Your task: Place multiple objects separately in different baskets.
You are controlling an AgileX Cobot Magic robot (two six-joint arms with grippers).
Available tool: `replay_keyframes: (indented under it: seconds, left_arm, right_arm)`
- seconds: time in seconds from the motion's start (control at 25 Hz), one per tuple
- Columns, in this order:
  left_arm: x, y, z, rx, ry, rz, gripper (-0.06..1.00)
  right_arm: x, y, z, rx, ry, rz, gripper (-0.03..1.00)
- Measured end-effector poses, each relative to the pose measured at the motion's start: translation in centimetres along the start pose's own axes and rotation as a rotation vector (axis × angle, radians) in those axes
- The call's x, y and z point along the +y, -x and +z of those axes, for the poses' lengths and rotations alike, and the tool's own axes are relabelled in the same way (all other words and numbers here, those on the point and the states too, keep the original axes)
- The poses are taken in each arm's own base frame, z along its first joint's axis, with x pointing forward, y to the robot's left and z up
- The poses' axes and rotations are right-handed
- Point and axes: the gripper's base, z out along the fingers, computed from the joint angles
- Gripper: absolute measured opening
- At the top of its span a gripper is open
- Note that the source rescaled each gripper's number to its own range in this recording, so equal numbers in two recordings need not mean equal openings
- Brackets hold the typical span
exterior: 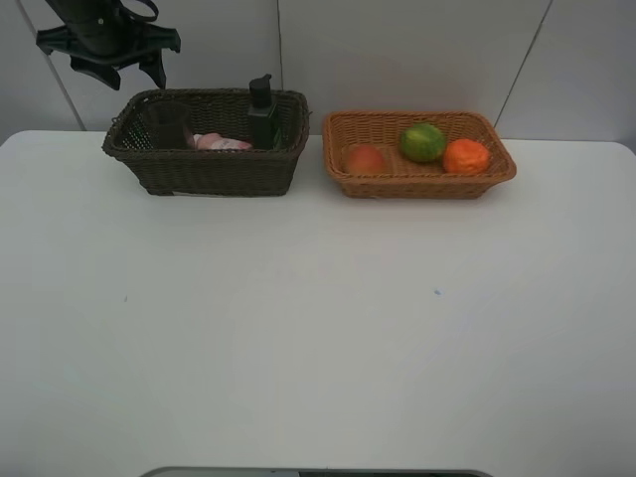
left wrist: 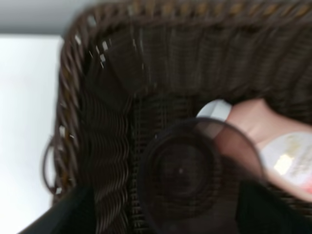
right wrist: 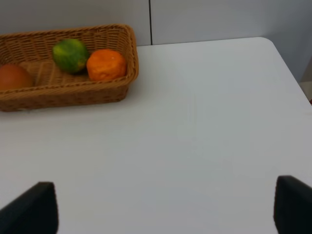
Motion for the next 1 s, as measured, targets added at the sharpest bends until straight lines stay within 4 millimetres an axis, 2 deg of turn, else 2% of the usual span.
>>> replay_keyframes:
  seconds: [0.2,0.32,0.44,0.56,0.68,1.0]
  left_arm:
    - [0.3,0.4,-6.1,-0.075,-0.006,0.009,0.81]
    - [0.7,-1.0,-10.3,-0.125,-0.013,0.017,0.87]
    - [1.3,-3.3,-14.7,-0.183,-0.019,0.021,0.89]
    - [2.3,-6.9,-19.4,-0.242,-0.003,0.039,0.89]
    - [3.5,-11.6,-23.9,-0.319,0.016,0.055,0.89]
    - [6.0,-25.3,-30.4,-0.501,-0.003,0.028,0.89]
  right_arm:
    - [0.0,0.0,0.0,0.0,0.0,0.0,0.88]
    - [0.0,0.0,0.0,0.0,0.0,0.0,0.88]
    - [0.0,0.0,0.0,0.0,0.0,0.0,0.88]
    - [0.0,0.0,0.0,0.0,0.0,0.0,0.88]
    - [0.0,0.0,0.0,0.0,0.0,0.0,0.88]
    - [0.0,0.0,0.0,0.0,0.0,0.0,0.88]
